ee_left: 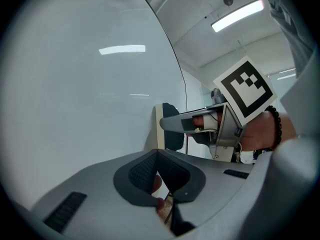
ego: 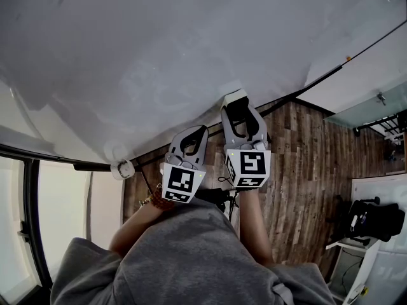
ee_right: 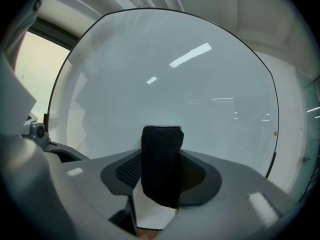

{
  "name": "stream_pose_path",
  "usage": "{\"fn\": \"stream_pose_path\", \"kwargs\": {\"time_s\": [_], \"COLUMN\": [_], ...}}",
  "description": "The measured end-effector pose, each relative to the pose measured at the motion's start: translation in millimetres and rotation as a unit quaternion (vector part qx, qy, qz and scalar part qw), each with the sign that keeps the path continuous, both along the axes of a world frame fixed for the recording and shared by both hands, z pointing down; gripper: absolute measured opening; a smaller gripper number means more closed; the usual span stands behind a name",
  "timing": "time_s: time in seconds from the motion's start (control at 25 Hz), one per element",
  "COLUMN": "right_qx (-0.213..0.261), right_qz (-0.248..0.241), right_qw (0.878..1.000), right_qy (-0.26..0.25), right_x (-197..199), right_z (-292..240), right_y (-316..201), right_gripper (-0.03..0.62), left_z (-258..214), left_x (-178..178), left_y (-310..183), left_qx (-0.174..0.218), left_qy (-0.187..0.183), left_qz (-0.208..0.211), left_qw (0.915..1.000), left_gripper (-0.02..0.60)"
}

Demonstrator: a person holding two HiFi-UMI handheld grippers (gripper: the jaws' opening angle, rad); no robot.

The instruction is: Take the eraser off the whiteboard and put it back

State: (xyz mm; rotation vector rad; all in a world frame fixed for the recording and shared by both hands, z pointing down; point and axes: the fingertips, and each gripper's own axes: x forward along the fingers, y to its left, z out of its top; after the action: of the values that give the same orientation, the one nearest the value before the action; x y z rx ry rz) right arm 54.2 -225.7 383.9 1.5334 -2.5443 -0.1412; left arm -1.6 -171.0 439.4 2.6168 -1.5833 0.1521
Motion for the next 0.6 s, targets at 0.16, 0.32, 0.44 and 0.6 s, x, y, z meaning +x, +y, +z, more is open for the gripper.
{"fn": "stream_pose_path", "kwargs": {"time_s": [0.16, 0.32, 0.44, 0.6], "right_qx": [0.000, -0.001, -0.003, -0.004], "right_qz": [-0.002, 0.000, -0.003, -0.003], "right_qw": [1.000, 1.000, 1.000, 1.000], "right_qy": [0.001, 0.002, 0.005, 0.007], "right_x": [-0.8, 1.2, -0.2, 0.7], "right_z": [-0.1, -0.1, 0.4, -0.2], "right_y": [0.0, 1.1, 2.5, 3.6], "right_gripper": [0.207, 0.221, 0.224, 0.229], "left_z": [0.2, 0.3, -0.9, -1.0], "left_x": [-1.1, 1.1, 0.4, 1.3], "left_y": [0.9, 2.3, 3.3, 4.2], "left_qx": [-0.001, -0.001, 0.000, -0.001], "left_qy": [0.000, 0.001, 0.001, 0.001], "left_qz": [-0.002, 0.001, 0.001, 0.002], "left_qw": [1.0000, 1.0000, 1.0000, 1.0000], "left_gripper": [0.006, 0.006, 0.006, 0.006]}}
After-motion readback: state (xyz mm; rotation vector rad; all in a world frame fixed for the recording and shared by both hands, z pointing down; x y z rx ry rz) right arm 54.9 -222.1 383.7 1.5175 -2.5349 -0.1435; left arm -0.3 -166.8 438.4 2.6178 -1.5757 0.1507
